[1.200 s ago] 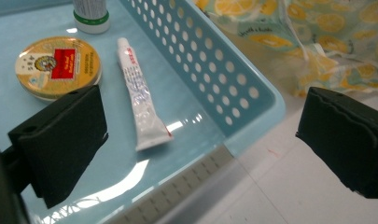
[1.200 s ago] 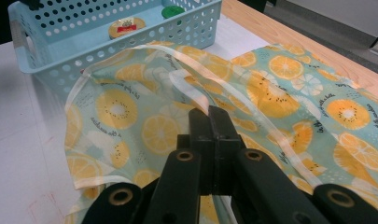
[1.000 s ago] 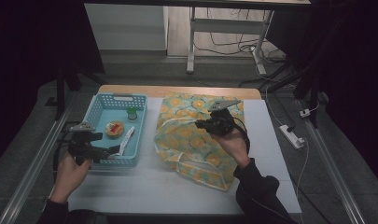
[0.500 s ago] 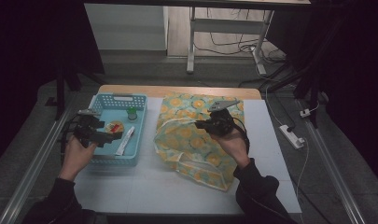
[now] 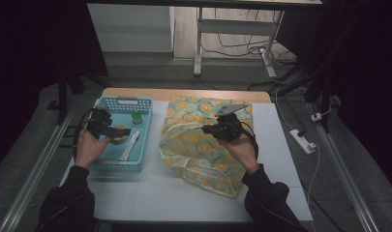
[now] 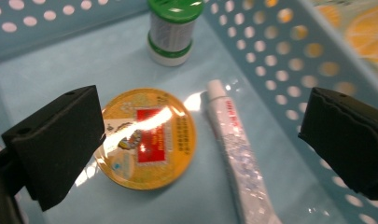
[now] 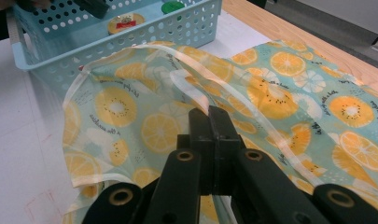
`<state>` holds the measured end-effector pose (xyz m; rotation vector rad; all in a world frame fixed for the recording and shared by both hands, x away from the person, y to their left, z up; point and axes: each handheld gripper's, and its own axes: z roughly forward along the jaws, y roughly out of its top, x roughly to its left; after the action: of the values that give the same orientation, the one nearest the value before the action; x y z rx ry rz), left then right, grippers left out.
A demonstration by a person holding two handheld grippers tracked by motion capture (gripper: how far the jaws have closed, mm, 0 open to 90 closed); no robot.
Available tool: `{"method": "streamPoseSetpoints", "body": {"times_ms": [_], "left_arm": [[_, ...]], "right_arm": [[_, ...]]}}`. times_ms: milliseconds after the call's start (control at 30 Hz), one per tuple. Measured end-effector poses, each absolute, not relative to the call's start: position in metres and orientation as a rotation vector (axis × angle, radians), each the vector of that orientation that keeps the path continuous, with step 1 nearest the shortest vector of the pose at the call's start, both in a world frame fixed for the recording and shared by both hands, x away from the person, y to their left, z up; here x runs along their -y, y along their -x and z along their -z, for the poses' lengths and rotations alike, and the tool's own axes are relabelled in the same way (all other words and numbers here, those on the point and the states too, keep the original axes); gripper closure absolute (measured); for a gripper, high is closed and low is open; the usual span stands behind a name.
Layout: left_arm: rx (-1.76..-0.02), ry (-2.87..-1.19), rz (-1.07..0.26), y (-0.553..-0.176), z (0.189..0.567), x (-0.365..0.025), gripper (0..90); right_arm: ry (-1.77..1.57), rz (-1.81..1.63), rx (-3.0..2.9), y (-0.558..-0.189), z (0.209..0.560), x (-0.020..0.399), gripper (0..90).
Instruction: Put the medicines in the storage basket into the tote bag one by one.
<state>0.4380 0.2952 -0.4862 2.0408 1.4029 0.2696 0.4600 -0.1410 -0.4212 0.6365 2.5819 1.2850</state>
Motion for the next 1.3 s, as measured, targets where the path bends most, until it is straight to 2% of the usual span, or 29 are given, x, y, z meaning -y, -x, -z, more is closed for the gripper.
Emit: {"method": "streamPoseSetpoints", "body": {"times_ms": [700, 833, 900, 933, 1100, 1300], "left_arm": [[-1.622, -2.234, -0.162, -0.474, 0.521, -0.293, 0.1], [-1.662, -2.274, -0.184, -0.475, 0.522, -0.290, 6.3], [-1.662, -2.267, -0.160, -0.474, 0.521, -0.291, 18.5], [-1.667, -2.264, -0.157, -0.474, 0.521, -0.291, 19.6], [-1.711, -2.272, -0.178, -0.474, 0.519, -0.288, 20.2], [-1.681, -2.231, -0.210, -0.472, 0.512, -0.289, 20.3]], "right_arm": [[-0.630, -1.277, -2.588, -0.459, 0.422, 0.140, 90.0], [-0.629, -1.277, -2.590, -0.459, 0.423, 0.140, 90.0], [-0.628, -1.278, -2.588, -0.459, 0.423, 0.140, 90.0], [-0.628, -1.278, -2.588, -0.459, 0.423, 0.140, 90.0], [-0.628, -1.279, -2.587, -0.459, 0.422, 0.140, 90.0], [-0.627, -1.279, -2.585, -0.460, 0.423, 0.140, 90.0]]}}
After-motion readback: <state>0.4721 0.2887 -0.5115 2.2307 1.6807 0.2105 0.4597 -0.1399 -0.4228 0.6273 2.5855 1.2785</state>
